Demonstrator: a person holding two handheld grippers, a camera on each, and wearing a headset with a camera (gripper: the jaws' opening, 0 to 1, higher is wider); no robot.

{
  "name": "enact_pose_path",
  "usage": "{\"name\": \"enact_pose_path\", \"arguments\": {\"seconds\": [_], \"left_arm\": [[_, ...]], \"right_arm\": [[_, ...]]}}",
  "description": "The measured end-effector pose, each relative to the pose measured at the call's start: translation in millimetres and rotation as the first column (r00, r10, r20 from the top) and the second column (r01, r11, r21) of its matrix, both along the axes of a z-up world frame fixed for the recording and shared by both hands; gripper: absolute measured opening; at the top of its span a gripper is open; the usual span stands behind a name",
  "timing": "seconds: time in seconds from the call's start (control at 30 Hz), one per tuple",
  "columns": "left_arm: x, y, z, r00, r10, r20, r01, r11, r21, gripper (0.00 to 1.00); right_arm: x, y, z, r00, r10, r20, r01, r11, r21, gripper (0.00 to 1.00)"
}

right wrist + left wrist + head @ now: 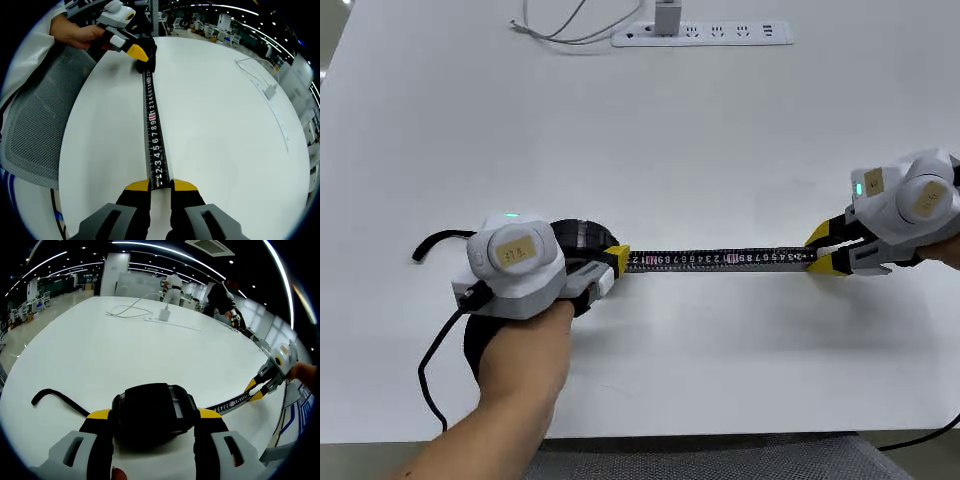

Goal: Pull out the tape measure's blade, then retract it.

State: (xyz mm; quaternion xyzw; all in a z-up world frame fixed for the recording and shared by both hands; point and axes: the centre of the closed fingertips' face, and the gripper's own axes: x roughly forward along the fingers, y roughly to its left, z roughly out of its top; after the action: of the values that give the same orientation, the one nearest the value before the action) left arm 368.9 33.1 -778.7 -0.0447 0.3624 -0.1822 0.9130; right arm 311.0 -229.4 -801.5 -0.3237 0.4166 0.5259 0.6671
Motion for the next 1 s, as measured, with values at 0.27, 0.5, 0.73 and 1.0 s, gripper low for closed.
{"name": "enact_pose_path", "arguments": {"seconds": [0.27,0.5,0.73,1.0], "left_arm": [[0.3,0.6,-0.8,1.0,-0.011,-0.019,0.011,1.0,0.011,0.59],[-0.4,0.7,-1.6,1.0,-0.017,-0.02,0.017,1.0,0.011,0.58],[-0.3,0.9,-1.4,1.0,-0.014,-0.021,0.014,1.0,0.002,0.58],[-0.7,1.9,-1.5,0.999,-0.017,-0.027,0.016,1.0,-0.014,0.58]], "right_arm": [[-0.2,-1.6,-0.1,1.0,0.0,-0.003,0.0,1.0,0.003,0.11],[-2.1,0.8,-0.2,1.0,0.004,-0.004,-0.004,1.0,0.009,0.11],[-0.3,2.2,0.3,1.0,0.005,-0.002,-0.005,1.0,0.009,0.1],[3.7,14.2,1.5,1.0,0.008,0.003,-0.008,1.0,0.026,0.1]]}}
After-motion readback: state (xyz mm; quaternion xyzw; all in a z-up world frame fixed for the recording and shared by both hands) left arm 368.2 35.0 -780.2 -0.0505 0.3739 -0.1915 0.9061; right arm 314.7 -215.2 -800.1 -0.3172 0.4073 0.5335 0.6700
